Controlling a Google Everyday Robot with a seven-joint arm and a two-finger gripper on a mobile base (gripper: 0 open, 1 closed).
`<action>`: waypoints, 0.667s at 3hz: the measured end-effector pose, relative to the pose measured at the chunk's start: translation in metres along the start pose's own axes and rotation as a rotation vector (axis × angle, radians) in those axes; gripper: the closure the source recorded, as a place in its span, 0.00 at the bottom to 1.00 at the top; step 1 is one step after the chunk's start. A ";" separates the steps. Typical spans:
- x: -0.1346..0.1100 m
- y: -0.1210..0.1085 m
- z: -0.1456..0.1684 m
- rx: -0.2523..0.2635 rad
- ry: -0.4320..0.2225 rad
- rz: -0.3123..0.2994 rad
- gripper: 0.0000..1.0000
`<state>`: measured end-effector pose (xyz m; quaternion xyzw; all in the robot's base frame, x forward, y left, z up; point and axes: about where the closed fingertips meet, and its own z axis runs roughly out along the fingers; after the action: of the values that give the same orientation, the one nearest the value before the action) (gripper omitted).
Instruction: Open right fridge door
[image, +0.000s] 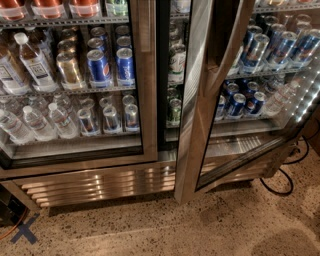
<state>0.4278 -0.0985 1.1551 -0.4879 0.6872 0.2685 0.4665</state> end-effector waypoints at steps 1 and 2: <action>0.001 -0.003 -0.001 0.000 0.000 0.000 1.00; 0.002 -0.008 -0.003 0.000 0.000 0.000 1.00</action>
Offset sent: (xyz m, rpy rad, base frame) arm -0.1773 -0.0004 0.0766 -0.0120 -0.1197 -0.4496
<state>0.4340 -0.1054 1.1551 -0.4879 0.6872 0.2685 0.4665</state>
